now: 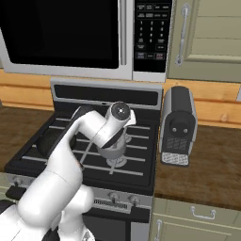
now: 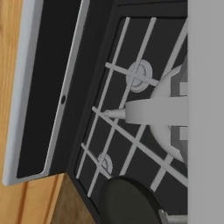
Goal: Pick the kettle from the counter and place it on a stove burner. Then turn the burner on.
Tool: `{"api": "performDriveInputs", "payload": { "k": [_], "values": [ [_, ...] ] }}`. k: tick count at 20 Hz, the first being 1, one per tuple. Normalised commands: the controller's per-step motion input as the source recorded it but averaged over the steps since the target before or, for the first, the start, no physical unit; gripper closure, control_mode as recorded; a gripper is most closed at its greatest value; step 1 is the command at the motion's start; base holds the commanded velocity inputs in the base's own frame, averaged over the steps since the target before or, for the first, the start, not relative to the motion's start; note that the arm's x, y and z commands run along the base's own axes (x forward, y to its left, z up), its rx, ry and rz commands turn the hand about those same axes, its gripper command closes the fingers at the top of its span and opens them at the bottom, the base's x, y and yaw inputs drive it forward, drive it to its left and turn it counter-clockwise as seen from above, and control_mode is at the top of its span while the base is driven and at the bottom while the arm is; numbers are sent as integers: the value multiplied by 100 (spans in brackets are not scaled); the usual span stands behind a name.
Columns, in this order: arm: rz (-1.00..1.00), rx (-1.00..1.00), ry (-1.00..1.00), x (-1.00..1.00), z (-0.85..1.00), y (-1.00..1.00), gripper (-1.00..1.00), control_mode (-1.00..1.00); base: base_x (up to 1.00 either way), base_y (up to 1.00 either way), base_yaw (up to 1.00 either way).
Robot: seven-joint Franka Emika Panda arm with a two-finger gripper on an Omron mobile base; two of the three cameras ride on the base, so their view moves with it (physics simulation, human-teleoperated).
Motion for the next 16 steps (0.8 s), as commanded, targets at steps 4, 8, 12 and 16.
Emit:
{"api": "performDriveInputs", "payload": {
  "k": [4,8,12,16],
  "values": [
    [7,0,0,34,-26,-1,100,-100,0,0,0],
    [6,-2,0,18,-23,-11,100,-100,0,0,0],
    [4,-5,0,7,-22,-14,100,-100,0,0,0],
    [3,-5,0,8,-23,-13,100,-100,0,0,0]
  ]
}}
